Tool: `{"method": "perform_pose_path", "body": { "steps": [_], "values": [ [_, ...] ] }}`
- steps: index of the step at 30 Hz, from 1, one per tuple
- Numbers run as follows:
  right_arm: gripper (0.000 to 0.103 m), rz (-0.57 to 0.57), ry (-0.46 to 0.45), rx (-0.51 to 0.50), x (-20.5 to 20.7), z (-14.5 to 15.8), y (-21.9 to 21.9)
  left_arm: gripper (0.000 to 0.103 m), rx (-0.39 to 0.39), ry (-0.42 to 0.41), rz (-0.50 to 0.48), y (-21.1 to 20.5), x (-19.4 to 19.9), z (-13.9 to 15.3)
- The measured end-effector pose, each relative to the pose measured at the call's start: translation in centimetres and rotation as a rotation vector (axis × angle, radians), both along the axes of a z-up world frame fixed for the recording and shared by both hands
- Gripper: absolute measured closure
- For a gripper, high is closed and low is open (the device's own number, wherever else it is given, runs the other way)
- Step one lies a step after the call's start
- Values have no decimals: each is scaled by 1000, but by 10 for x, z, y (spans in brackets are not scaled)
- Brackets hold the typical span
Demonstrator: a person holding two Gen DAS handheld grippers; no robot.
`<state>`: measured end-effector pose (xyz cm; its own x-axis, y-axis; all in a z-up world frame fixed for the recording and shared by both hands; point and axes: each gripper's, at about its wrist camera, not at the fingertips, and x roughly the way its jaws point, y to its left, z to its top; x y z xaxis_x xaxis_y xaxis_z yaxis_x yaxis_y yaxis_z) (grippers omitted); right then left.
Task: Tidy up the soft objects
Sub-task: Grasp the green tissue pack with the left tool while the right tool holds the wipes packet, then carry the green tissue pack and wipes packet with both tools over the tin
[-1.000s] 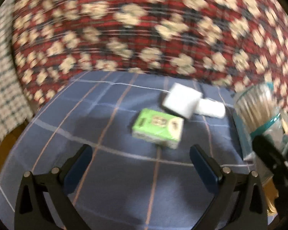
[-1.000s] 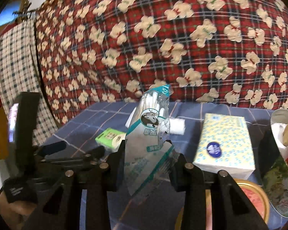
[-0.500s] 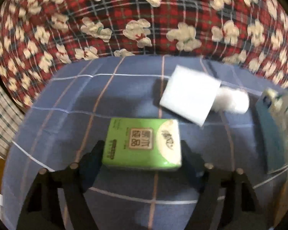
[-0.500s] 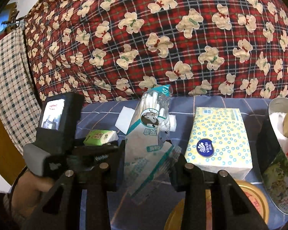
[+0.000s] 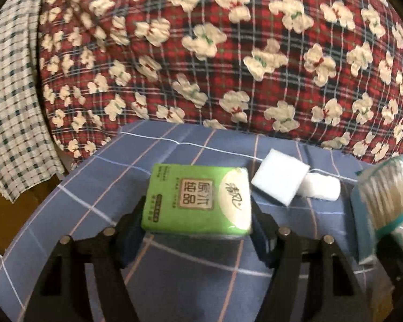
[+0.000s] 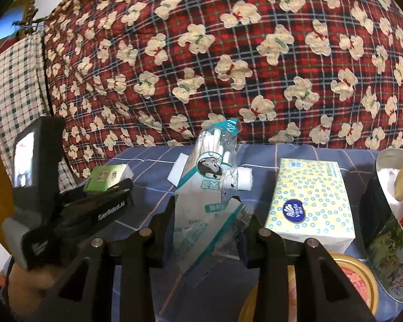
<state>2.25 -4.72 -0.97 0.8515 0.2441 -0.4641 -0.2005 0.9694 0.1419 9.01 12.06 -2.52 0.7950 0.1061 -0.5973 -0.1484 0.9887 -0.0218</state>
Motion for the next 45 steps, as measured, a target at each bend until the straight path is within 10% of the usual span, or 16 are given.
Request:
{"method": "perform_pose_path", "body": {
  "steps": [20, 45],
  "values": [
    [62, 6, -107, -75, -32, 7, 2, 35, 6, -171, 90, -14, -75, 18],
    [62, 3, -111, -79, -57, 12, -27, 35, -43, -112, -14, -46, -99, 14]
  ]
}}
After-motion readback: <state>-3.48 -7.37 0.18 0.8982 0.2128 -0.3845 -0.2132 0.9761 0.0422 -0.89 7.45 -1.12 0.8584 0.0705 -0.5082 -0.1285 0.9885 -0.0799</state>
